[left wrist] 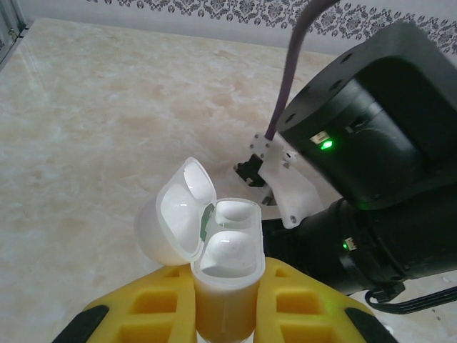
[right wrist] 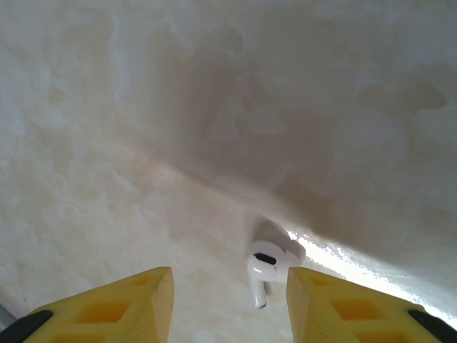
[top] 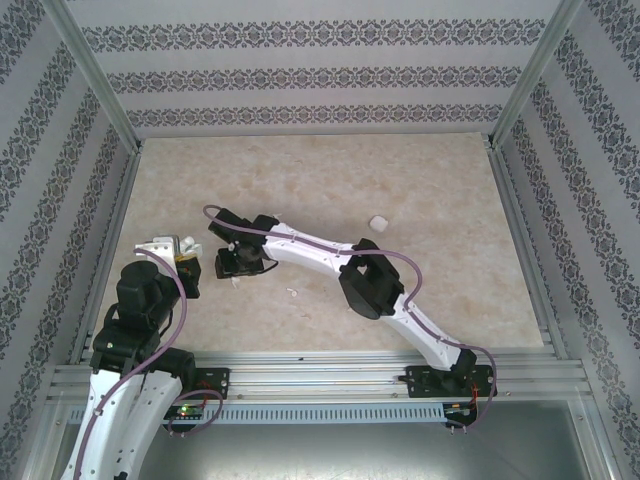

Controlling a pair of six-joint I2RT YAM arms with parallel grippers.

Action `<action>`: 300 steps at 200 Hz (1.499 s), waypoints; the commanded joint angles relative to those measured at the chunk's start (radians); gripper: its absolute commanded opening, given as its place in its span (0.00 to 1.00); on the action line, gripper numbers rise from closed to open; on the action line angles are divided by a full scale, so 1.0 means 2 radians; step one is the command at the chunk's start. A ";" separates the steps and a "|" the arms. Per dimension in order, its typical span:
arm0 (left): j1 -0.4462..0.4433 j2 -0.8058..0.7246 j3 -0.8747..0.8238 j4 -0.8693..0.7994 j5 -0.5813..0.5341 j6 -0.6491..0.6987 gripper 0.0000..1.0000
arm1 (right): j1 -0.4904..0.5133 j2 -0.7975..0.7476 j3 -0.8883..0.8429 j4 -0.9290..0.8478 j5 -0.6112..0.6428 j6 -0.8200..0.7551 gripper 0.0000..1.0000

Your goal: Insert wireless bluetooth earbuds into charging case

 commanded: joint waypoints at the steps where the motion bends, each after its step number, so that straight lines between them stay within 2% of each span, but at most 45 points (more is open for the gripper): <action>1: 0.006 -0.005 -0.006 -0.009 -0.009 0.014 0.02 | 0.007 0.024 0.039 -0.054 0.023 -0.010 0.46; 64: 0.007 -0.008 -0.012 -0.007 -0.004 0.020 0.03 | 0.013 0.042 0.070 -0.083 0.045 -0.018 0.46; 172: 0.006 -0.013 -0.020 -0.007 0.002 0.020 0.04 | 0.021 0.069 0.084 -0.080 0.029 -0.021 0.39; 221: 0.006 -0.016 -0.025 -0.006 0.005 0.024 0.05 | 0.013 0.071 0.087 -0.078 0.029 -0.027 0.32; 268: 0.006 -0.004 -0.046 0.026 0.046 0.030 0.06 | 0.000 0.049 0.045 -0.050 0.006 -0.025 0.25; 300: 0.006 0.003 -0.057 0.049 0.090 0.031 0.06 | -0.020 -0.008 -0.044 -0.009 0.015 -0.030 0.25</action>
